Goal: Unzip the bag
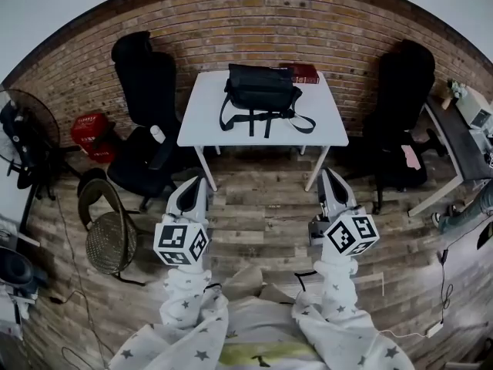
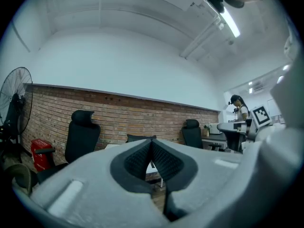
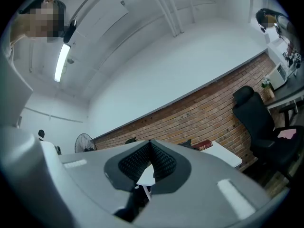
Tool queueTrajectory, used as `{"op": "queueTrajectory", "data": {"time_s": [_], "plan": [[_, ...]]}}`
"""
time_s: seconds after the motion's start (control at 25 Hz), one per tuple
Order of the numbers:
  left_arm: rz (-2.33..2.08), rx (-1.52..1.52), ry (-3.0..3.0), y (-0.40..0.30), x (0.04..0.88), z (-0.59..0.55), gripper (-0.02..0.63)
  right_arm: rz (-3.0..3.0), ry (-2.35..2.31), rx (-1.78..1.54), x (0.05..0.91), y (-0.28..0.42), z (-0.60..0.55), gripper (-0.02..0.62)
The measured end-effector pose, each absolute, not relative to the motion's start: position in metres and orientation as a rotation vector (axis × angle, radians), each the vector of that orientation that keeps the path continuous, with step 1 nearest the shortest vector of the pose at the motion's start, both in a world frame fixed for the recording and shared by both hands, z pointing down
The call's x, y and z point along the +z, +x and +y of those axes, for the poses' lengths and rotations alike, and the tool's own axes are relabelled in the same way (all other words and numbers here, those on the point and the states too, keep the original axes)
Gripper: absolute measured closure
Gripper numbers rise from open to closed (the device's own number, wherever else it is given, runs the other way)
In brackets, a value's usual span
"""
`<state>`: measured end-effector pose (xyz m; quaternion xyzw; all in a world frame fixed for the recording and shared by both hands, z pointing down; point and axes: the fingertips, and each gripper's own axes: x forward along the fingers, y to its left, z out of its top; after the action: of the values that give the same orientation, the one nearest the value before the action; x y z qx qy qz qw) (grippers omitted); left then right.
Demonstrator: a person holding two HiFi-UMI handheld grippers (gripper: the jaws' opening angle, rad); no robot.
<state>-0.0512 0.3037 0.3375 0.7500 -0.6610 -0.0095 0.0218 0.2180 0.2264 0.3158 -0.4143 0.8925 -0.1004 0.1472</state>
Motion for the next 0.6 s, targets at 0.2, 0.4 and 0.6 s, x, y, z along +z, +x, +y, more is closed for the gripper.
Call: {"op": "queueTrajectory", "data": {"time_s": [0.2,0.4,0.6], "plan": [[-2.059,-0.028,2.291,-0.051,0.342,0.297,0.607,2.584,-1.167,-0.314,0.320,0.217,0.218,0.588],[-2.041,-0.016,2.278,-0.048,0.349,0.277,0.607,2.579,-1.164,-0.323,0.322,0.219,0.198,0.588],[-2.031,-0.004,2.267,-0.056,0.362,0.239,0.607,2.589,-1.171,-0.349,0.336,0.211,0.160,0.588]]}}
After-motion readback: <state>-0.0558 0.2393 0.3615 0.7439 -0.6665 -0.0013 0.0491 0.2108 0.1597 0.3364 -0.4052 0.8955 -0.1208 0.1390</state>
